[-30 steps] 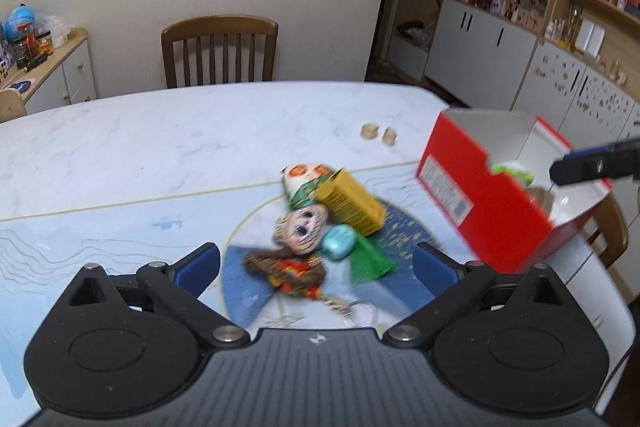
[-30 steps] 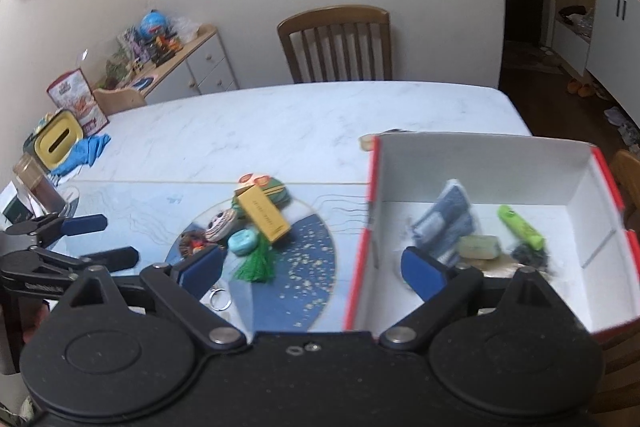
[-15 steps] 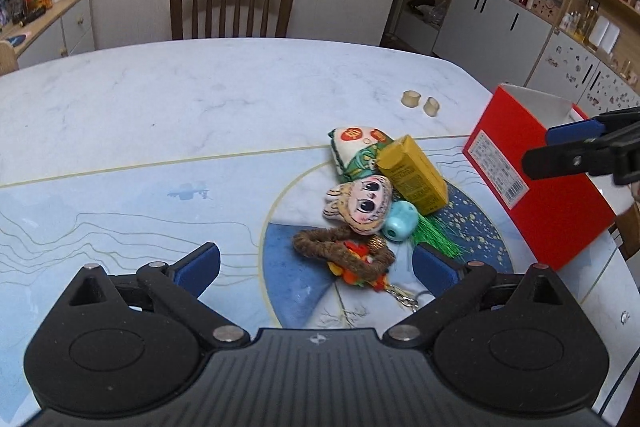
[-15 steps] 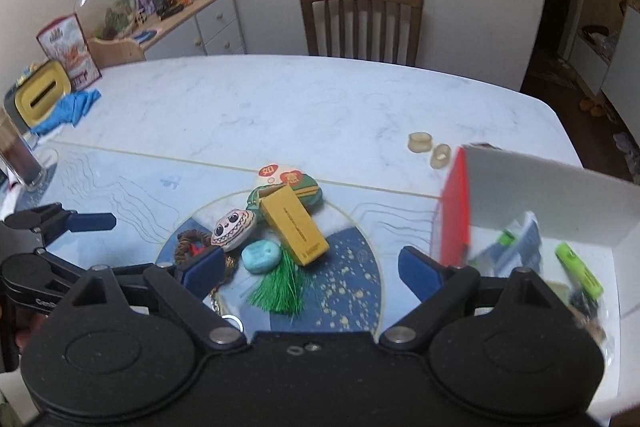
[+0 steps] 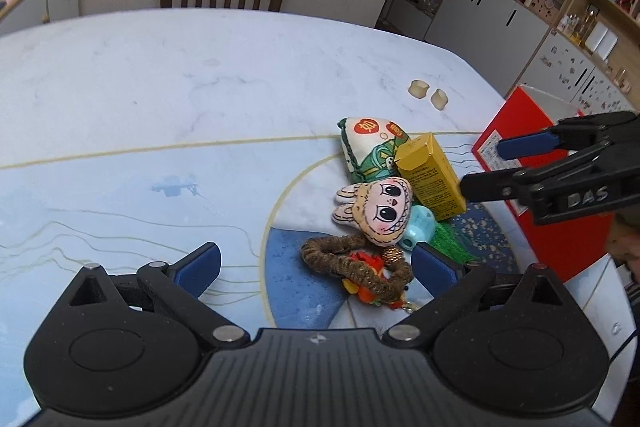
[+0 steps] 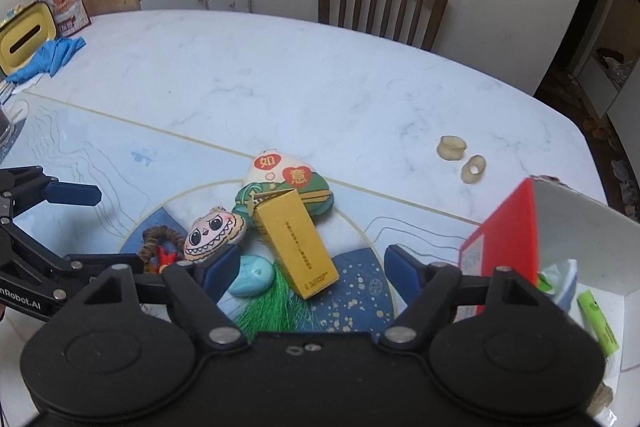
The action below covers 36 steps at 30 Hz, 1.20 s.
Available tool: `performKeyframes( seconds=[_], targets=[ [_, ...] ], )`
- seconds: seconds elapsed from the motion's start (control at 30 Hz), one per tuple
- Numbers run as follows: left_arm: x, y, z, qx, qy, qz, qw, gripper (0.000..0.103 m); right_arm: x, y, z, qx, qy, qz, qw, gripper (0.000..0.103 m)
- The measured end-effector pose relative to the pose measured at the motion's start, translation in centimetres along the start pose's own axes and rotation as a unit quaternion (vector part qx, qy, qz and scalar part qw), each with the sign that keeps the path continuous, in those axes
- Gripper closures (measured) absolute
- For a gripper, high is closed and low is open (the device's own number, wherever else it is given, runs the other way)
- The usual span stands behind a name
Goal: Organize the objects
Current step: 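Grasp the braided brown cord with the left gripper while the right grasps the yellow box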
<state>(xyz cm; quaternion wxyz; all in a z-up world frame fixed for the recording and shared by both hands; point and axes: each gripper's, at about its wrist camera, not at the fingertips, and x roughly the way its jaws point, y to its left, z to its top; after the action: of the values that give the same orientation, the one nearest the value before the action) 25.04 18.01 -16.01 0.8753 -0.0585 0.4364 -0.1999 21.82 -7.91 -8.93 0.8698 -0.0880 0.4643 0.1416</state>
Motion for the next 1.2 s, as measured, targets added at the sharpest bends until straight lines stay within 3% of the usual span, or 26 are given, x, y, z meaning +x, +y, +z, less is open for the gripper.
performKeyframes(
  seconds=[0.07,0.23,0.6,0.77,0.93,1.2],
  targets=[
    [0.4,0.0,0.0,-0.003,0.006,-0.009,0.9999,0.006,0.6,0.3,0.2,-0.008,0.003,0.0,1.0,0.029],
    [1.2,-0.2,0.0,-0.01,0.025,-0.019,0.9995,0.037,1.6,0.8,0.4,-0.029,0.009,0.001,1.0,0.033],
    [2.2,-0.8,0.1,-0.026,0.046,-0.014,0.9985,0.06,3.6,0.9,0.7,-0.043,0.013,0.0,0.999,0.044],
    [2.1,-0.8,0.4,-0.034,0.051,-0.01,0.9981,0.073,3.9,0.8,0.7,-0.034,0.005,0.009,0.999,0.056],
    [1.8,-1.5,0.7,-0.022,0.051,0.0,0.9985,0.092,3.5,0.9,0.5,-0.03,-0.004,0.009,1.0,0.068],
    [0.6,-2.2,1.0,-0.019,0.045,0.0,0.9988,0.094,1.6,0.0,-0.4,0.012,-0.006,0.008,1.0,0.075]
  ],
)
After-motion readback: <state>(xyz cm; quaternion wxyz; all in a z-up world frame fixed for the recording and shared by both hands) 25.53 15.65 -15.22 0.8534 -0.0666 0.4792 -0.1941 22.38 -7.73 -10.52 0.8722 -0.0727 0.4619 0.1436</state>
